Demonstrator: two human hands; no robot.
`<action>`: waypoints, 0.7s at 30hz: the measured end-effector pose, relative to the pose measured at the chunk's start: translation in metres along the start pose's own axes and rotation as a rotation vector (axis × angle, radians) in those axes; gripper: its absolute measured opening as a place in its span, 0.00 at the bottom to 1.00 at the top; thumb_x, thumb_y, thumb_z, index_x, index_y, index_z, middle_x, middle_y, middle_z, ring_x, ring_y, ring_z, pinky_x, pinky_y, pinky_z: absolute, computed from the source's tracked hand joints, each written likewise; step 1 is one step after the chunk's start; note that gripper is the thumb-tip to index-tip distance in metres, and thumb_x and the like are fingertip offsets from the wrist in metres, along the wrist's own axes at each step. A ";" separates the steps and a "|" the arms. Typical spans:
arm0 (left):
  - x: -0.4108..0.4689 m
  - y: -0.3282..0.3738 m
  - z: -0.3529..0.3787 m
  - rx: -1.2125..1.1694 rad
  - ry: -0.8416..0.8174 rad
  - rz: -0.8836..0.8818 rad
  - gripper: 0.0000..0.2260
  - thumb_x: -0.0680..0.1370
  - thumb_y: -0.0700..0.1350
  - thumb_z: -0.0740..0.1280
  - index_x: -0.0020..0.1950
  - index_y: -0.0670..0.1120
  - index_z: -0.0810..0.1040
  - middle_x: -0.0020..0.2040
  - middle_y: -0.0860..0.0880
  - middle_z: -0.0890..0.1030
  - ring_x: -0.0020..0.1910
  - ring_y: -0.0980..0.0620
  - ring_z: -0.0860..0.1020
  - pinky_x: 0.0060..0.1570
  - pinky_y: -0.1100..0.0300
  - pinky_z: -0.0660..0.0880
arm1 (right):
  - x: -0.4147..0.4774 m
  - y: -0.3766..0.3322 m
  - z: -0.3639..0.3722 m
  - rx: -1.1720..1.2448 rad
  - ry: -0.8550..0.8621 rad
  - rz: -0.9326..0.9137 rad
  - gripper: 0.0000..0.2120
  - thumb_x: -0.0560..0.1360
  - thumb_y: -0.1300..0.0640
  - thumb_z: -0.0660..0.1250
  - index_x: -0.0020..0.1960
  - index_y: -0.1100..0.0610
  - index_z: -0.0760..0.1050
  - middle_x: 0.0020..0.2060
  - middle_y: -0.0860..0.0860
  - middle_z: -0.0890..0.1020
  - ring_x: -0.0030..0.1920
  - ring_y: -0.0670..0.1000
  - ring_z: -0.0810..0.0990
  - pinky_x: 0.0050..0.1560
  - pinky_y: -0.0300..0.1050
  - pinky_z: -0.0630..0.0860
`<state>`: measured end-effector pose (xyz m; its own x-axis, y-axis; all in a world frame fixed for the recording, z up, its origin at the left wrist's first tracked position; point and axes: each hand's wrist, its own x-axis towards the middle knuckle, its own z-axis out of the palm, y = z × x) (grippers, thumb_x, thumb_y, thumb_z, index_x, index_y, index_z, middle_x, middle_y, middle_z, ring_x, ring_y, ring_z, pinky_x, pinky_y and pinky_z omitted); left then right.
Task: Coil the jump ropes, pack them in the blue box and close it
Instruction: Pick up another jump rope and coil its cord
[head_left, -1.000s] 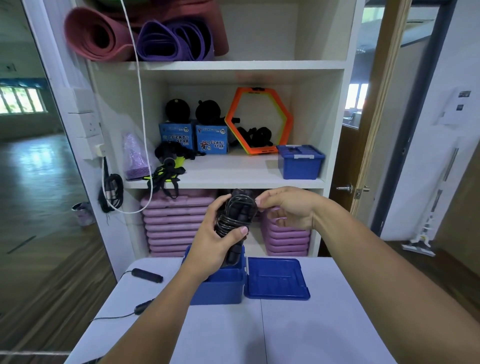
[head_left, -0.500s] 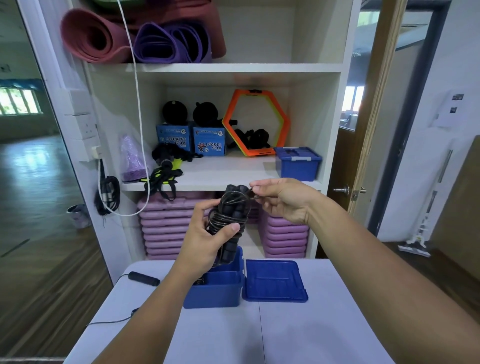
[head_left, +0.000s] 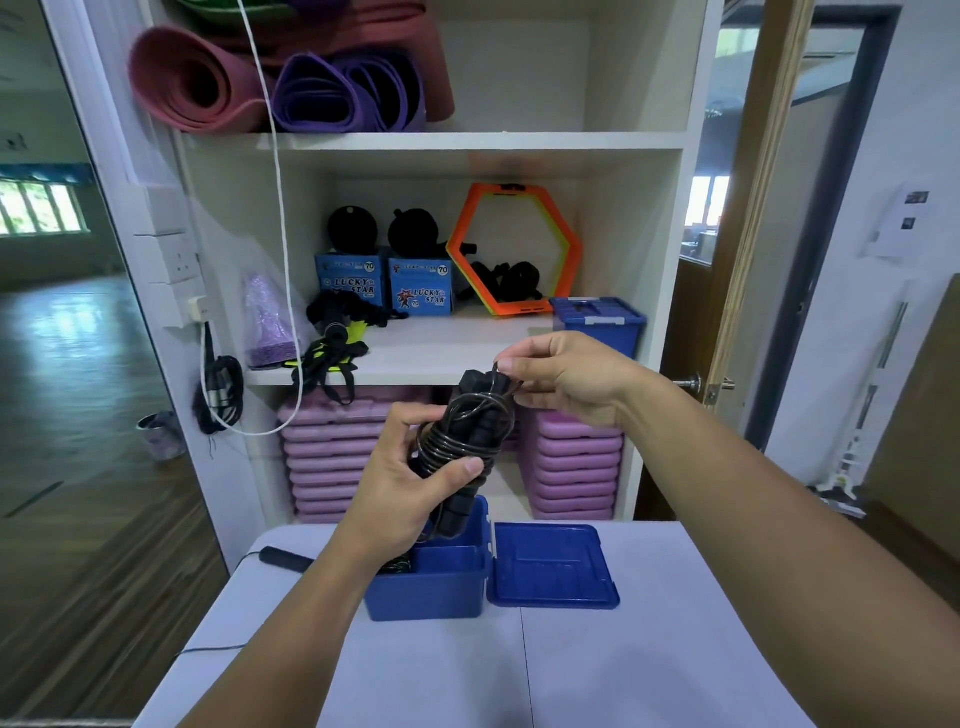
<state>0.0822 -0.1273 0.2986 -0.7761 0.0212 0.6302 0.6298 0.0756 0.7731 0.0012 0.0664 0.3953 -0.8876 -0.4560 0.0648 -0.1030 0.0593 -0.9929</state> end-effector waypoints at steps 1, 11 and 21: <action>-0.001 0.003 -0.001 0.003 -0.006 0.003 0.20 0.69 0.47 0.77 0.52 0.66 0.74 0.47 0.53 0.84 0.42 0.55 0.83 0.42 0.61 0.80 | -0.001 -0.002 -0.001 0.024 -0.035 0.028 0.02 0.76 0.63 0.69 0.48 0.58 0.80 0.40 0.51 0.84 0.42 0.48 0.81 0.46 0.39 0.80; -0.007 0.018 -0.008 -0.026 -0.100 0.039 0.19 0.68 0.46 0.75 0.51 0.66 0.75 0.49 0.54 0.84 0.44 0.59 0.81 0.45 0.64 0.78 | -0.002 0.010 -0.008 0.248 -0.290 0.162 0.09 0.70 0.60 0.72 0.49 0.60 0.79 0.41 0.54 0.82 0.42 0.49 0.77 0.39 0.37 0.77; -0.011 0.030 -0.018 -0.070 -0.208 0.047 0.20 0.67 0.42 0.75 0.52 0.63 0.76 0.49 0.57 0.83 0.45 0.57 0.81 0.45 0.60 0.80 | -0.007 0.005 -0.011 0.141 -0.564 0.115 0.17 0.64 0.55 0.81 0.49 0.60 0.83 0.43 0.55 0.84 0.43 0.49 0.83 0.45 0.41 0.80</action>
<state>0.1104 -0.1434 0.3158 -0.7309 0.2290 0.6430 0.6606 0.0005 0.7507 0.0021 0.0802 0.3912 -0.5100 -0.8575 -0.0682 0.0742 0.0352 -0.9966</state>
